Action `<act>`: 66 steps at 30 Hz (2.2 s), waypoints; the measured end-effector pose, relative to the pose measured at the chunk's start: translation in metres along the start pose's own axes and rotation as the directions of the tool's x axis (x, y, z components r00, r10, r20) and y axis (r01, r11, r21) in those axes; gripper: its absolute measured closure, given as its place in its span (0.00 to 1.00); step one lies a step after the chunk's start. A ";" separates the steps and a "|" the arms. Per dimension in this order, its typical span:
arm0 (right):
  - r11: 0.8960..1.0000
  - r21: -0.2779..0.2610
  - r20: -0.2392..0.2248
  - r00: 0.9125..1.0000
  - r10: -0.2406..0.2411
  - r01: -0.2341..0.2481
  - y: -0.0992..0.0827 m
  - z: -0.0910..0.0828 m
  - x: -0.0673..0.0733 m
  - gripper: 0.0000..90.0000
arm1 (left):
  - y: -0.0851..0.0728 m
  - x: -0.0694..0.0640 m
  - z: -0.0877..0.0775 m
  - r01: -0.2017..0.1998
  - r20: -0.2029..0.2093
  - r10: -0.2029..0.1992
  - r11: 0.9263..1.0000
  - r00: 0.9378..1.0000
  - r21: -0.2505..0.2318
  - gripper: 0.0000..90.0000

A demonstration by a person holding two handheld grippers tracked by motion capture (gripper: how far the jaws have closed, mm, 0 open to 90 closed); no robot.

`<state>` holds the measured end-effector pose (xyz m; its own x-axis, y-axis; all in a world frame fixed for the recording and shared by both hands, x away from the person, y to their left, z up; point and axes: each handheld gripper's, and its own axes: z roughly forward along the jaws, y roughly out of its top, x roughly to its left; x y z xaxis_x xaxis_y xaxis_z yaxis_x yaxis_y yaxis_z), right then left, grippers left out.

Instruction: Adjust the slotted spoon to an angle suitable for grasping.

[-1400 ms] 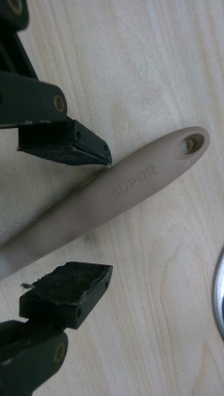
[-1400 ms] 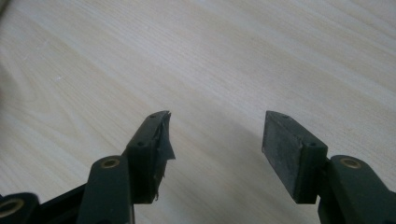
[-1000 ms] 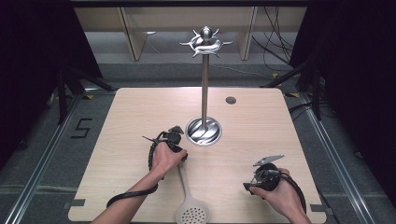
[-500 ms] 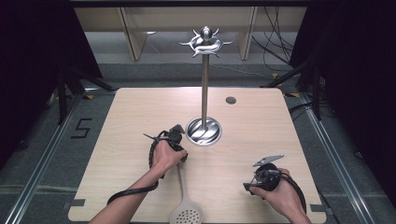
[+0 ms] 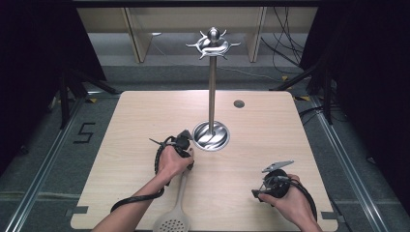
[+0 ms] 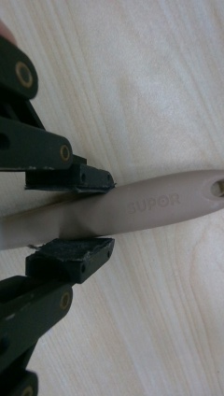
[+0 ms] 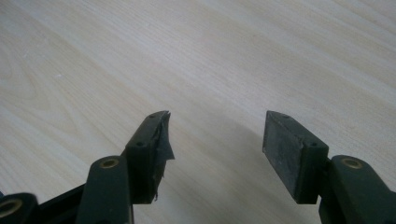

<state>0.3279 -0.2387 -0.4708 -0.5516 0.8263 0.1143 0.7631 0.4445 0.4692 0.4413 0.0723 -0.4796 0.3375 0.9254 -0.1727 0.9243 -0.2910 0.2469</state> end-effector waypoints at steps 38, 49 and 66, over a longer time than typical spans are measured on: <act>1.000 -0.011 0.014 1.000 -0.001 0.002 0.000 -0.001 0.000 0.44 | -0.034 0.023 -0.049 -0.094 0.101 0.123 0.964 0.987 -0.249 0.77; 1.000 -0.027 0.017 1.000 0.011 -0.010 0.001 -0.002 0.001 0.44 | -0.051 0.028 -0.071 -0.100 0.121 0.151 0.932 0.981 -0.349 0.77; 0.999 -0.039 0.019 1.000 0.010 -0.009 0.001 -0.003 0.001 0.44 | -0.081 0.041 -0.105 -0.120 0.106 0.200 0.852 0.974 -0.509 0.77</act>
<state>0.3275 -0.2385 -0.4673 -0.5376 0.8370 0.1021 0.7543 0.4232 0.5020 0.3620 0.1592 -0.4069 0.5323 0.8176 -0.2195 0.6567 -0.2352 0.7166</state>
